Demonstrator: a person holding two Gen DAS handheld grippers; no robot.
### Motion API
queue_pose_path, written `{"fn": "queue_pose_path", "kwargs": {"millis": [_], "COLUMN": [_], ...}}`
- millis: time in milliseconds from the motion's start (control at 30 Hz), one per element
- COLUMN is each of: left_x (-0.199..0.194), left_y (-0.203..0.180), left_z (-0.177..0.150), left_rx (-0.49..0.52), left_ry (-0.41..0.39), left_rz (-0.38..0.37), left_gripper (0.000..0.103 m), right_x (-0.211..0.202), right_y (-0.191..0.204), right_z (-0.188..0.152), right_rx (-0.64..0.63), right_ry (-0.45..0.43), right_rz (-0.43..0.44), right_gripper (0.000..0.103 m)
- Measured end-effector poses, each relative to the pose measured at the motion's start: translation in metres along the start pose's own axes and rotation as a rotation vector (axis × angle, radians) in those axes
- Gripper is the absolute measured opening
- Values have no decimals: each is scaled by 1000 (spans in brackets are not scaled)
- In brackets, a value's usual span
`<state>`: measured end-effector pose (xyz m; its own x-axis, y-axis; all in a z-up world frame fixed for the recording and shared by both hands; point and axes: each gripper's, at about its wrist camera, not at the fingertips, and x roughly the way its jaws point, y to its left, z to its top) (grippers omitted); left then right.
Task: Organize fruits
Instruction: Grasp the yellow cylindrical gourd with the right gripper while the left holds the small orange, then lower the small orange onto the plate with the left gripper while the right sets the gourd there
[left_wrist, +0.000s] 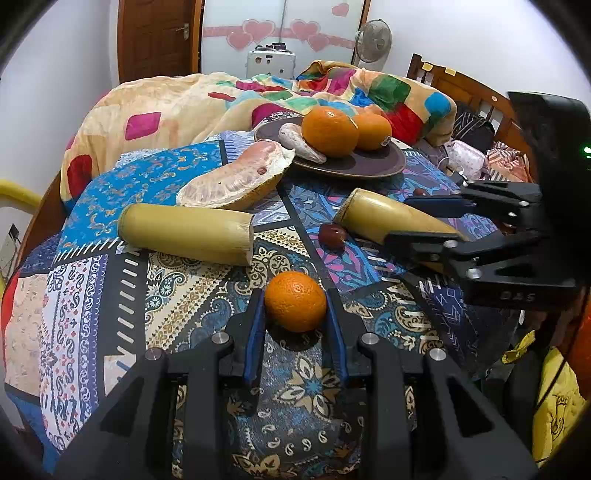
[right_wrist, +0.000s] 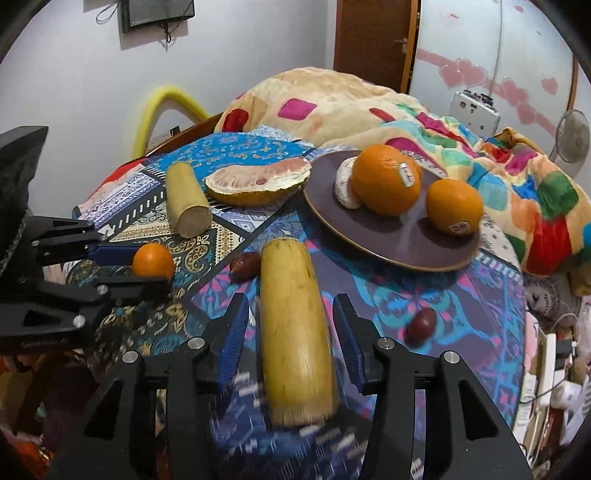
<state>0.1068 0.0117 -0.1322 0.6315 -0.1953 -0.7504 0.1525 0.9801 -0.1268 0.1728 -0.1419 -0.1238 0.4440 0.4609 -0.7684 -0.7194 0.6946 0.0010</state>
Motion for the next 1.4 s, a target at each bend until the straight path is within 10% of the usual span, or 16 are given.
{"fn": "queue_pose_path", "kwargs": {"millis": [933, 1400], "left_x": [7, 63], "left_y": [-16, -21], "left_z": [90, 121], "left_rx": [26, 57], "left_ry": [-137, -51], "left_rz": [-14, 8], "left_gripper": [32, 32], "right_x": [-49, -25], "right_y": [-63, -91], "right_z": [24, 46], "right_rx": [185, 207], "right_ry": [-222, -224], "right_rz": [-83, -126], "right_gripper": [33, 33]}}
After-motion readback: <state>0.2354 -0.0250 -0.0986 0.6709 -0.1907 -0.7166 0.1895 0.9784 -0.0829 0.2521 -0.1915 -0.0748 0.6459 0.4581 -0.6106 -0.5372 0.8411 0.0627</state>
